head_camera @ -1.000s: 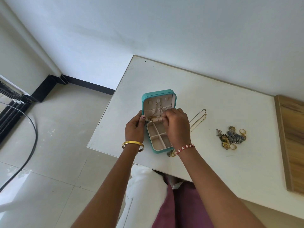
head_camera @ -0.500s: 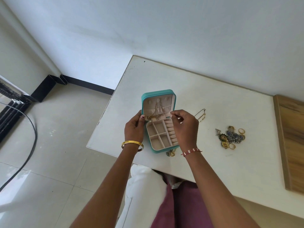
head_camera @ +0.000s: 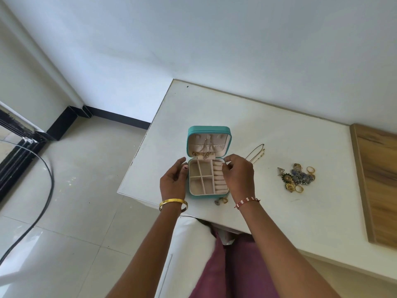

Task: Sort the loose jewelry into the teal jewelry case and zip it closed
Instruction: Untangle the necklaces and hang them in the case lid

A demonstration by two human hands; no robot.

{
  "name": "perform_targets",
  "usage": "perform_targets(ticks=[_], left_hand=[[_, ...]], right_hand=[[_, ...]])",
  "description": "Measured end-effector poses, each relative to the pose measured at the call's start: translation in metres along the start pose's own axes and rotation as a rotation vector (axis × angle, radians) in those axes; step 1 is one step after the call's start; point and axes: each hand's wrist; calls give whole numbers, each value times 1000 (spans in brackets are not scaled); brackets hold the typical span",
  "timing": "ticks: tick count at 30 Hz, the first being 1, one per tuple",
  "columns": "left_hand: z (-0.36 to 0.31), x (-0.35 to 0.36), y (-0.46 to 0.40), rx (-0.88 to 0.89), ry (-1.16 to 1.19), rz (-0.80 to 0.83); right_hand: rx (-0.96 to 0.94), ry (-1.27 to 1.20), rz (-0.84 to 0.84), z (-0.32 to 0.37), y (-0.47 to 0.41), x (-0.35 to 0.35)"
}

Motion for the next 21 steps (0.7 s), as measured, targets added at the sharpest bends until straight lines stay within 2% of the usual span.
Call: perform_targets(ticks=[5,13,17,21], left_hand=[[2,-6,-1,-54,15,-42],[-3,-15,-4,-23,-32,-43],[-2,-15,-6,-47,-28,-70],[-9,-18,10,-98,71,-142]], right_hand=[[-33,0,37,10,-1,8],[-11,-32,110,12,-2,3],[-23,-76,117,10,-1,0],[19,-144,60,0,13,-18]])
Point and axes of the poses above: each hand's wrist, its own y-axis away from the middle knuckle, its own x-axis out of the palm, z = x × y, and after that the axes turned 7 degrees about -y, right-handed
